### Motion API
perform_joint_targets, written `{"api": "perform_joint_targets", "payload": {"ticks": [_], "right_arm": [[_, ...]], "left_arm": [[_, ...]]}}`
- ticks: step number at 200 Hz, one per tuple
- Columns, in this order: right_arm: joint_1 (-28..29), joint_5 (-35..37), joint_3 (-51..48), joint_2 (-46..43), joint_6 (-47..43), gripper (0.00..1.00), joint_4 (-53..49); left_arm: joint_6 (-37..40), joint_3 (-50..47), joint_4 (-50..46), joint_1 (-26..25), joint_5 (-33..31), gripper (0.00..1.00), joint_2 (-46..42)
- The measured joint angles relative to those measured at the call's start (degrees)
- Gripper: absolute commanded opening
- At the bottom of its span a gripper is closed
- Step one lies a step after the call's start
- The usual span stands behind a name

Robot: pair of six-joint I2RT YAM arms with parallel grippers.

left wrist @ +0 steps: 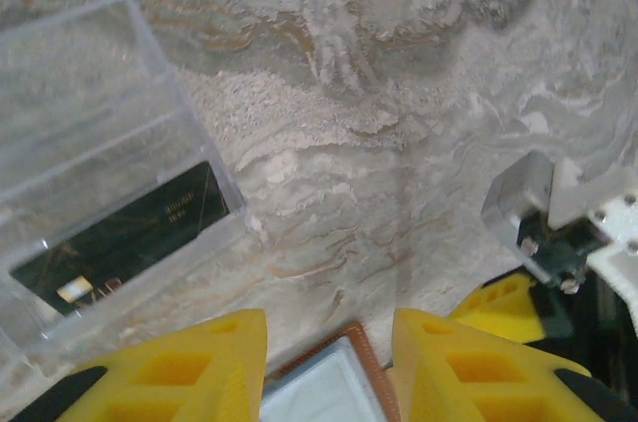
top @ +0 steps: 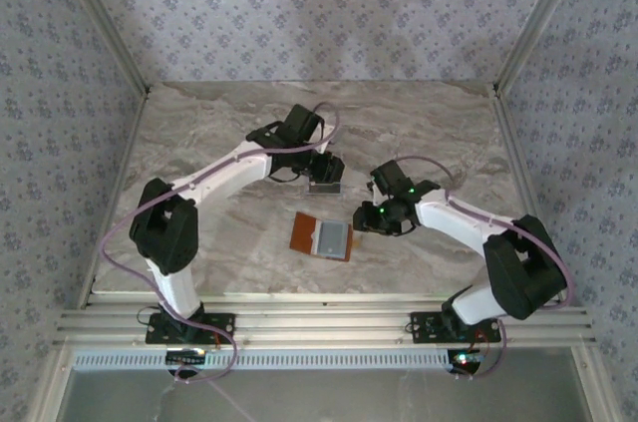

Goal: Take the credit cards out of the card holder

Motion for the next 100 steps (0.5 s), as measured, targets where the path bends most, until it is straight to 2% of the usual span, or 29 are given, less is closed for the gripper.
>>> {"api": "perform_joint_targets", "payload": {"ticks": [37,68,100], "right_arm": [[1.25,0.02,0.17,1.49,0.02,0.34,-0.07],[1.55,0.13,0.17,1.53,0.02,0.31,-0.26],[1.66,0.22,0.15,1.53,0.0,0.28,-0.28]], "left_arm": [[-12.94,-4.55,1.4,-0.31,-1.84,0.41,-2.67],[-16.65,-4.59,-0.26,-4.39,-5.2,0.41,-2.78],[-18.95,-4.96,-2.8,-9.68,-5.97,0.38,-2.78]]}}
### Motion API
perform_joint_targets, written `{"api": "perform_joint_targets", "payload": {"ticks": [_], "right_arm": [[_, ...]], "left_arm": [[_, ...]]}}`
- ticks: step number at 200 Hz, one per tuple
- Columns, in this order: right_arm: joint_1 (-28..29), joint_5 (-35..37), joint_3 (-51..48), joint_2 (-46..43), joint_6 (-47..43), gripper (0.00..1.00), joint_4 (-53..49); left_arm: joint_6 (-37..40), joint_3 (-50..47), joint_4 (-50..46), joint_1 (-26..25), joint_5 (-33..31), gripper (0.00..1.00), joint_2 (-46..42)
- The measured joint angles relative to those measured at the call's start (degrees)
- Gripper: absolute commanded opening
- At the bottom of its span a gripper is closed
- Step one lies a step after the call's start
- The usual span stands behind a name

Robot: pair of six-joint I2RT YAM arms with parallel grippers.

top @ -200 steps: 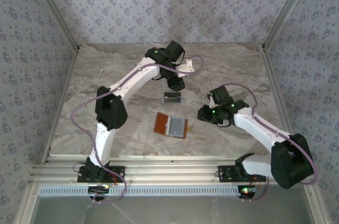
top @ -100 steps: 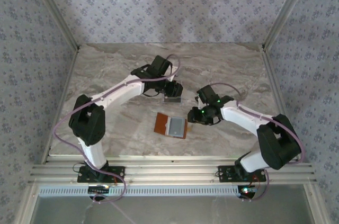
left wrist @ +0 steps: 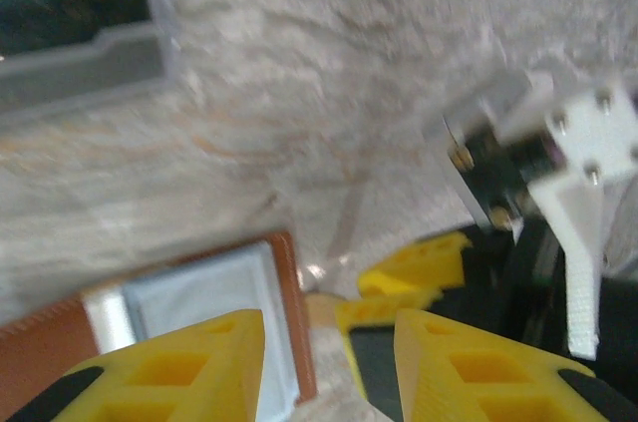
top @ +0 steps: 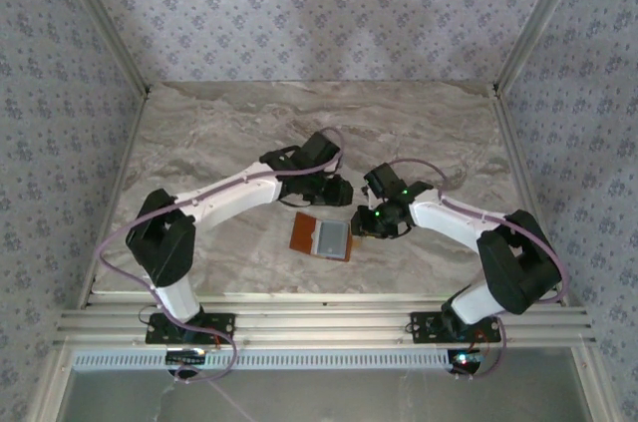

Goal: Take the credit cards out of the card holder

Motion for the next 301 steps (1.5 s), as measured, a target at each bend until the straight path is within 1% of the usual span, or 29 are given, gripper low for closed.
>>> {"api": "perform_joint_targets", "payload": {"ticks": [28,38,74,115,177,208,260,301], "right_arm": [[0.11,0.0,-0.2,0.0,0.0,0.25,0.02],[0.11,0.0,-0.37,0.0,0.04,0.21,0.07],[0.11,0.0,-1.51,0.0,0.0,0.13,0.07],[0.11,0.0,-1.7,-0.02,0.0,0.04,0.09],[0.11,0.0,-1.73,-0.02,0.04,0.02,0.09],[0.11,0.0,-1.73,-0.02,0.04,0.02,0.09],[0.11,0.02,-1.73,-0.02,0.04,0.0,0.07],[0.11,0.02,-1.84,-0.02,0.04,0.0,0.04]], "left_arm": [[-2.38,-2.34,-0.35,-1.73,0.76,0.34,0.24],[-3.19,-3.17,-0.39,-2.03,1.2,0.31,0.66],[-5.95,-5.35,-0.17,-2.34,2.47,0.25,3.04],[-7.67,-5.81,0.48,-2.34,4.5,0.21,5.53],[-8.87,-7.48,4.26,-2.34,8.85,0.18,8.7],[-9.2,-7.98,5.4,-2.34,9.73,0.18,10.01],[-9.35,-8.76,5.84,-2.19,9.14,0.15,9.88],[-8.15,-8.61,3.5,-2.23,6.34,0.16,9.2]]}}
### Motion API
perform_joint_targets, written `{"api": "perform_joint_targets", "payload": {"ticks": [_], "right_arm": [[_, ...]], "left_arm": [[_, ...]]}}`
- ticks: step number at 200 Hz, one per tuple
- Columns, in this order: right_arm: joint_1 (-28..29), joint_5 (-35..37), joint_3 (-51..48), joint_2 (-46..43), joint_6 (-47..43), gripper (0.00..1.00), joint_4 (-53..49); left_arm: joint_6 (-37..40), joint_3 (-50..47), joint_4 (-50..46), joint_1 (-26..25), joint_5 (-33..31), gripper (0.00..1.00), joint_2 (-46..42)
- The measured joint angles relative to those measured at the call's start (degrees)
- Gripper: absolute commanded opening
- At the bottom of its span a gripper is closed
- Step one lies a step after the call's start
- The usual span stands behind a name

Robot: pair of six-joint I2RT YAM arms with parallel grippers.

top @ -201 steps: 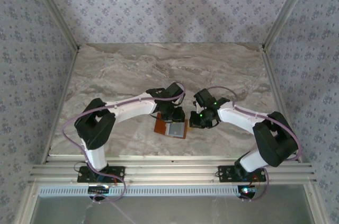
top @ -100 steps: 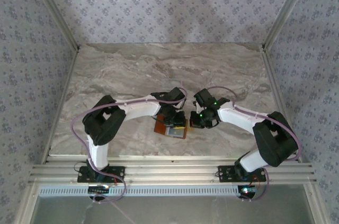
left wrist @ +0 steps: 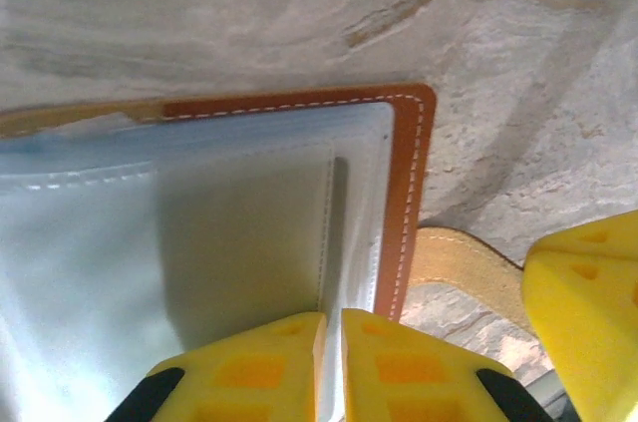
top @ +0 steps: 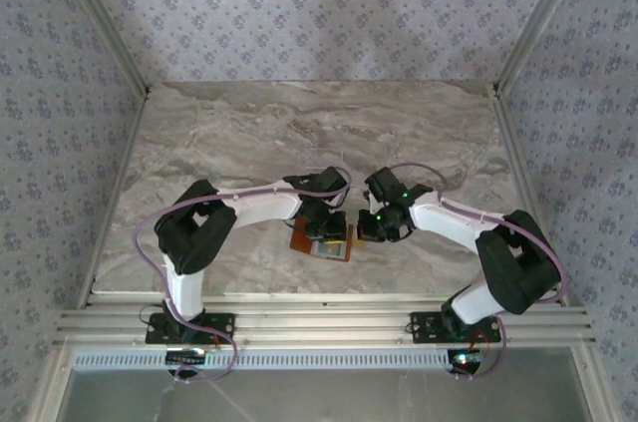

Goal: Take the credit cards out of the card holder

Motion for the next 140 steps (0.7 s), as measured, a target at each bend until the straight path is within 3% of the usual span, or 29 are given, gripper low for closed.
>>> {"api": "perform_joint_targets", "payload": {"ticks": [140], "right_arm": [[-0.02,0.04,-0.24,-0.74,-0.02,0.0,-0.46]], "left_arm": [[5.46,7.87,-21.4,-0.92,-18.8,0.26,-0.44]]}}
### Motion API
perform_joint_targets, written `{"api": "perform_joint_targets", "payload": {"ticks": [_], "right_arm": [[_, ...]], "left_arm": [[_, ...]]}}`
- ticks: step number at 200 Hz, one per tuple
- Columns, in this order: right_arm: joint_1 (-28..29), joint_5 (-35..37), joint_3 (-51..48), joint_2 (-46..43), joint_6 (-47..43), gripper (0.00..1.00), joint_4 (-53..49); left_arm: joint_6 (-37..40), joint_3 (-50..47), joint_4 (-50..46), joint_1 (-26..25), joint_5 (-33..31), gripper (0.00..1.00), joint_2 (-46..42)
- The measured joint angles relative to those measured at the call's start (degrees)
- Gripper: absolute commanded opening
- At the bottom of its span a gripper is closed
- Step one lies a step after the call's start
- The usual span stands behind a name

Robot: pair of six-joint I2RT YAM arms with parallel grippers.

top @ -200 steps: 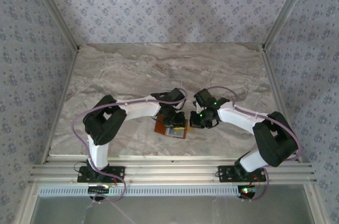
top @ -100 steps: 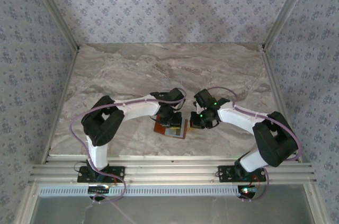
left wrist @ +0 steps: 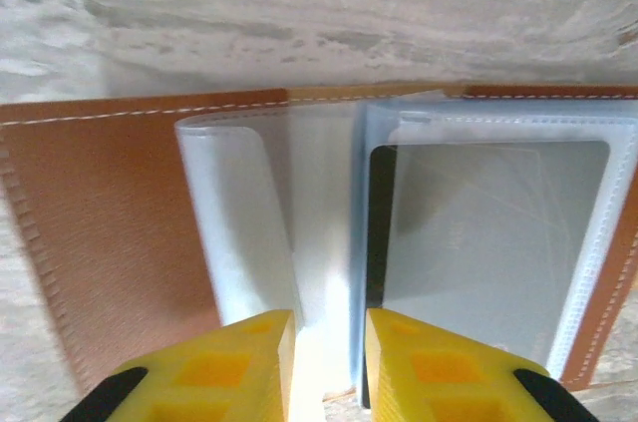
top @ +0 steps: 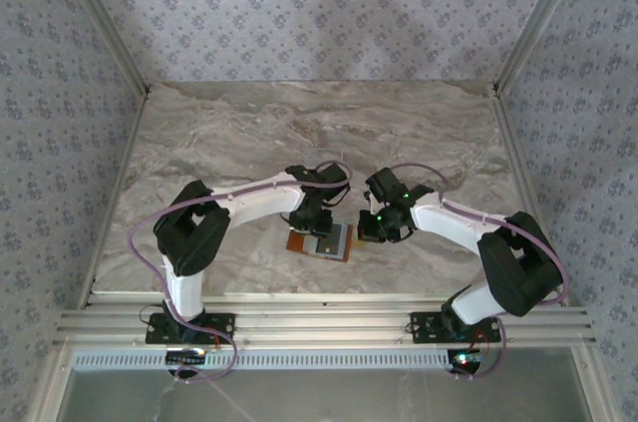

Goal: Take the credit cards out of the card holder

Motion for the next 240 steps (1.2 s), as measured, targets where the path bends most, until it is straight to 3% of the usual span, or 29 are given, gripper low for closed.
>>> {"api": "perform_joint_targets", "payload": {"ticks": [46,94,158,197,240], "right_arm": [[-0.11,0.17,0.0,-0.02,0.0,0.0,-0.26],[-0.57,0.42,0.0,-0.02,-0.04,0.0,-0.76],[-1.4,0.61,1.31,-0.02,-1.81,0.0,-2.99],[-1.66,1.09,3.02,-0.02,-2.78,0.18,-4.57],[-1.6,3.23,5.9,-0.26,-3.08,0.27,-6.8]], "left_arm": [[0.66,0.15,-3.87,0.2,-4.76,0.24,-1.84],[0.83,-6.03,-3.28,3.5,-4.66,0.25,-7.96],[1.25,-8.37,-2.43,5.09,-4.31,0.23,-8.79],[0.96,-8.79,-0.07,5.2,-4.07,0.22,-15.26],[-0.87,-11.54,8.52,6.54,1.6,0.21,-19.15]]}}
